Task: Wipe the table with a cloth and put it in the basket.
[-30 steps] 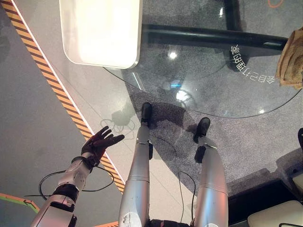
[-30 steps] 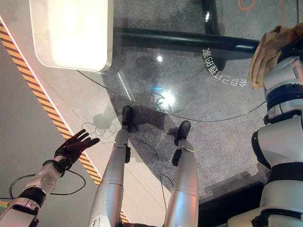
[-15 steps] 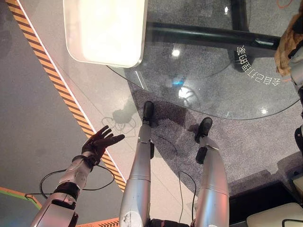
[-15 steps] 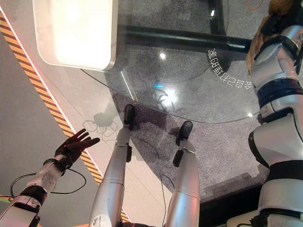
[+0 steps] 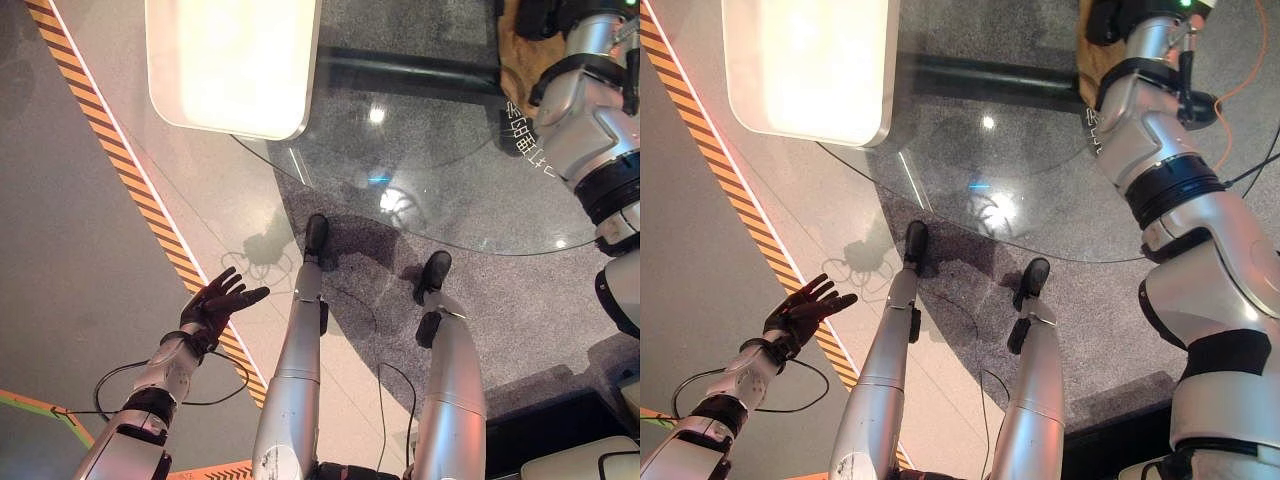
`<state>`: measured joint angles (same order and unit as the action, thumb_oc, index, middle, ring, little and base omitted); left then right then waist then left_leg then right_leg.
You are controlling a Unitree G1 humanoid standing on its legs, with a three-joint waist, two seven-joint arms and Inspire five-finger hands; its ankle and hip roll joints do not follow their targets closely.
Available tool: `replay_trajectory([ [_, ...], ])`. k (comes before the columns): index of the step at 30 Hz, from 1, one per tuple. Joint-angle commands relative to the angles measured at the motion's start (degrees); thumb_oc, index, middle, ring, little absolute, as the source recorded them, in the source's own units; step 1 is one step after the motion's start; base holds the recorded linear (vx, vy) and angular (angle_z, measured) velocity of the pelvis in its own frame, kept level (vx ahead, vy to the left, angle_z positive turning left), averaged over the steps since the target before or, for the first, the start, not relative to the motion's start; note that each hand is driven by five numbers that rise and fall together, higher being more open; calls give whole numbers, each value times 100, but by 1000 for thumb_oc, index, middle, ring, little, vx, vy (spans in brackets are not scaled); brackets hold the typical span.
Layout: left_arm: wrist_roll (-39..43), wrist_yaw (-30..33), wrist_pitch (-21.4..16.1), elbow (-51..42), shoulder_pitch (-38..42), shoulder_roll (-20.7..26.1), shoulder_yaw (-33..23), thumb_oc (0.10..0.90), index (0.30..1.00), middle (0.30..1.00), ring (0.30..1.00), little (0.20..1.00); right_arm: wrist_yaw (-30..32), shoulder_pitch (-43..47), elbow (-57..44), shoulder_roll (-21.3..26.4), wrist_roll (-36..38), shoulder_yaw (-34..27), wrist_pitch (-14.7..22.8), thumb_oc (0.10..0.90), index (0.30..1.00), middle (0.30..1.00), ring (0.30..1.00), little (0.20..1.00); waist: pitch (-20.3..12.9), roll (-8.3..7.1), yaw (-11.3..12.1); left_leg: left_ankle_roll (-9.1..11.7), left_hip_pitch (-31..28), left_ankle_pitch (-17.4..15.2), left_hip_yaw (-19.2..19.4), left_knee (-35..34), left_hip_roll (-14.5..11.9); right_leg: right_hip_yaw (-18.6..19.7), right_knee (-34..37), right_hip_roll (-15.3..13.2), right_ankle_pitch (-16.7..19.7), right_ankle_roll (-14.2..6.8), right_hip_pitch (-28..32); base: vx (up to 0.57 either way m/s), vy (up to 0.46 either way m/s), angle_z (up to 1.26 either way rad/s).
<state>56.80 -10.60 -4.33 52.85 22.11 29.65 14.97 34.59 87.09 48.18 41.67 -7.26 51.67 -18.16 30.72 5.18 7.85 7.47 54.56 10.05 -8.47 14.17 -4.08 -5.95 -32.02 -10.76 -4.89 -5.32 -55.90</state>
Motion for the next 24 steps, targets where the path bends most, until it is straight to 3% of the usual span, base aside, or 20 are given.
replay_trajectory([
  [1,-184,0,-281,180,-265,-72,29,800,900,900,900,900,19,755,-574,138,-501,167,243,100,300,300,300,200,-92,11,161,-621,-211,-804,534,443,660,-593,772,512,135,329,401,0,0,0],
  [11,-295,25,-473,211,-325,-276,40,800,900,900,900,900,-348,382,-1174,-353,-945,36,151,100,300,300,300,200,-92,69,227,-622,-198,-810,526,467,691,-616,715,509,66,343,391,0,0,0],
  [24,-111,136,-715,-76,-260,-292,-34,800,900,900,900,900,-432,17,-1307,-307,-872,-234,151,100,300,300,300,200,-92,24,179,-624,-194,-804,544,454,684,-599,725,548,95,326,378,0,0,0],
])
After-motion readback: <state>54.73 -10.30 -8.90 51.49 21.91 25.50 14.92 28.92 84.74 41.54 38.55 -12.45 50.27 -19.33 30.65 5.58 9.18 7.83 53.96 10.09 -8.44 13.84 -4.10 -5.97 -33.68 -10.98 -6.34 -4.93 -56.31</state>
